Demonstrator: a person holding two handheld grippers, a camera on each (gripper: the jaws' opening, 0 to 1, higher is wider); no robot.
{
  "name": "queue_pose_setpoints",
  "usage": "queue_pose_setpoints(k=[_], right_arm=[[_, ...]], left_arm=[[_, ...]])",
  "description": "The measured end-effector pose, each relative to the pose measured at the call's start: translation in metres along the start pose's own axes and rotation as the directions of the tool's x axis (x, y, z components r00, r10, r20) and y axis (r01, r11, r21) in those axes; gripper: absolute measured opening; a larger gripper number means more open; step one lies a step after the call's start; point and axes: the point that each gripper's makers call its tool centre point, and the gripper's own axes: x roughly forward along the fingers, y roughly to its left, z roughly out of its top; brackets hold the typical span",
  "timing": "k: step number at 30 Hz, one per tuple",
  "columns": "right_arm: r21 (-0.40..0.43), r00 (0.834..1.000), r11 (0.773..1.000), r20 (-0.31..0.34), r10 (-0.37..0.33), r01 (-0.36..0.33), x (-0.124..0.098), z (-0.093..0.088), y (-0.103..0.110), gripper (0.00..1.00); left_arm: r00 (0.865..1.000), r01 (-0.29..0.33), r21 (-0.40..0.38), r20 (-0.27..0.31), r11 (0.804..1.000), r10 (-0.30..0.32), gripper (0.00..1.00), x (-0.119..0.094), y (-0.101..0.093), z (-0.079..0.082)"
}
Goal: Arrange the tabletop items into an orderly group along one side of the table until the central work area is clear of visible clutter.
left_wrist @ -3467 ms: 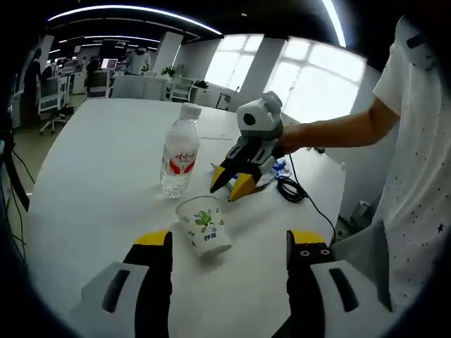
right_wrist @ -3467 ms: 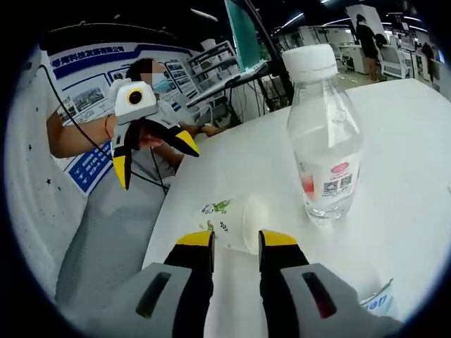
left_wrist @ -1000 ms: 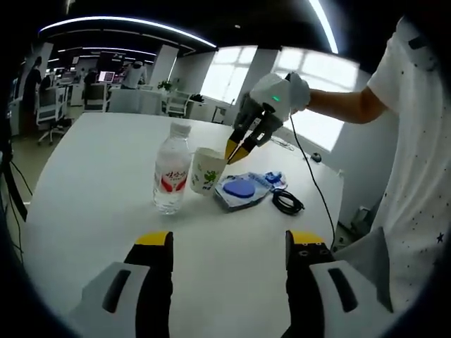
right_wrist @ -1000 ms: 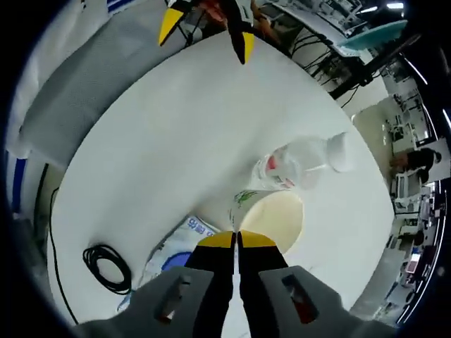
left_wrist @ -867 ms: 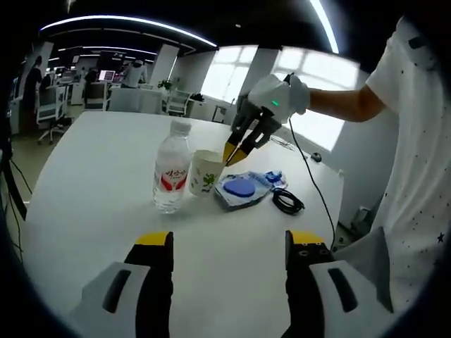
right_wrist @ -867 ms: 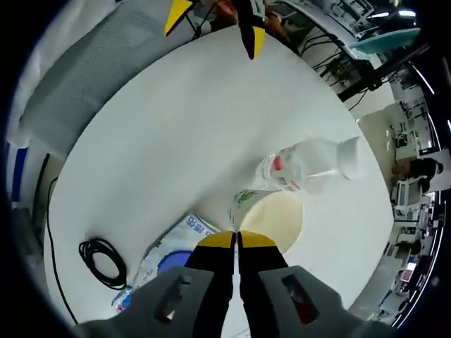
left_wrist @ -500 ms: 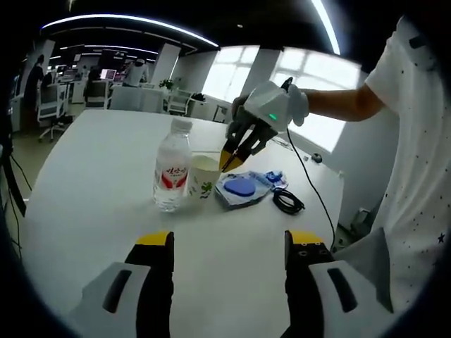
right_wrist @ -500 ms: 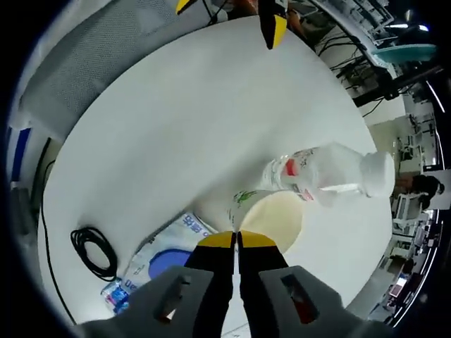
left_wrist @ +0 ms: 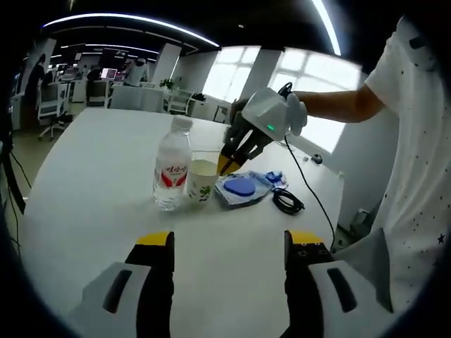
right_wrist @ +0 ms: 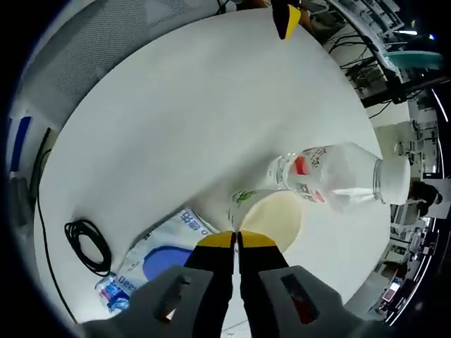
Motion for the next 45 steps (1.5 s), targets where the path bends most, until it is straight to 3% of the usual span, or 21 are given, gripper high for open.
queue_pose_setpoints(k=[13,25,29,36,43,45], right_arm=[[0.016,1.000,1.000,0.011,-0.002,0.002,0.001,0.002,0.000,0.00],[0.068,1.000,0.998,0.024,-0.009,0.008,-0.006,0.001,0.003,0.15],[0.134,0.999,0.991,0.047,-0.026,0.019,-0.012,0.003,0.005,0.23],[0.275,0.995,0.961,0.080,-0.057,0.033,-0.022,0.001,0.012,0.33],[0.455,0.985,0.889,0.118,-0.123,0.056,-0.039,-0.003,0.020,0.42],[0.510,0.982,0.858,0.119,-0.149,0.068,-0.045,-0.006,0.025,0.43]], left_arm=[[1.000,0.000,-0.001,0.000,1.000,0.000,0.63,0.000,0.000,0.000],[1.000,0.008,0.006,0.002,1.000,-0.008,0.64,0.002,-0.003,0.002],[1.000,0.011,0.016,0.002,1.000,-0.011,0.64,0.001,-0.004,0.005],[1.000,0.019,0.042,-0.002,0.999,-0.019,0.65,0.002,-0.008,0.012],[0.999,0.032,0.072,-0.011,0.997,-0.032,0.65,0.004,-0.014,0.018],[0.999,0.037,0.079,-0.016,0.996,-0.036,0.66,0.005,-0.015,0.019]])
